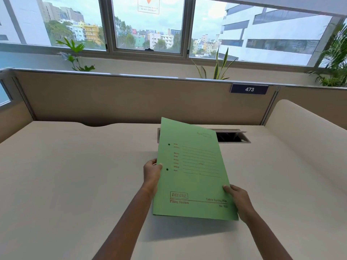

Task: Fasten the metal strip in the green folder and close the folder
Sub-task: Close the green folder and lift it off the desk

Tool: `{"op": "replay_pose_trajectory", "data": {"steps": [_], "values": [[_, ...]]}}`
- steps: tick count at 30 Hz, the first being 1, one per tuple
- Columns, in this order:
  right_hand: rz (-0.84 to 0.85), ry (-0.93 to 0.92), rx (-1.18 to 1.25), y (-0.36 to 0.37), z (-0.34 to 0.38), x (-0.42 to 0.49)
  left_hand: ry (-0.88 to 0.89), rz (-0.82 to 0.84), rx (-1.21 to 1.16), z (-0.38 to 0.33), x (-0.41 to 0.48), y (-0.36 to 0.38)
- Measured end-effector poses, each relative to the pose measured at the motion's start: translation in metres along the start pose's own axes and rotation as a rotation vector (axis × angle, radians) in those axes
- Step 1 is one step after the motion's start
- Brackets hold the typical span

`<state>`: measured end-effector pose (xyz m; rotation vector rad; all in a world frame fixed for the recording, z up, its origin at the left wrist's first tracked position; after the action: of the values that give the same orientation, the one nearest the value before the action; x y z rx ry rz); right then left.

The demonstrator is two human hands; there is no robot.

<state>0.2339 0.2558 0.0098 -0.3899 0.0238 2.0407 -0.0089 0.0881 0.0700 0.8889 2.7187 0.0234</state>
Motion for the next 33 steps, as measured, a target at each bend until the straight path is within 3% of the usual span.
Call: {"op": "replay_pose_trajectory", "data": {"steps": [4, 9, 19, 33], "values": [[0.253, 0.063, 0.125, 0.019, 0.005, 0.001, 0.038, -0.08, -0.002, -0.009, 0.01, -0.019], [0.393, 0.08, -0.067, 0.047, 0.015, -0.001, 0.056, -0.148, 0.082, -0.017, 0.026, -0.043], [0.078, -0.117, -0.212, 0.091, 0.06, 0.023, -0.008, -0.041, 0.367, 0.0, 0.047, -0.075], [-0.003, -0.165, -0.311, 0.188, 0.086, 0.071, 0.057, -0.278, 0.509, 0.0, 0.098, -0.142]]}}
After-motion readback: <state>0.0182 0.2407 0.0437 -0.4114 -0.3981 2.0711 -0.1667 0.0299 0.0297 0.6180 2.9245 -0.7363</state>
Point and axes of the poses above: each hand's wrist, its own x-axis towards the middle knuckle, its own y-axis out of the palm, z = x × y, the point moved 7 cm from there along x, towards the middle knuckle, and after that the axes turned 3 degrees about z, right-handed, at the moved point
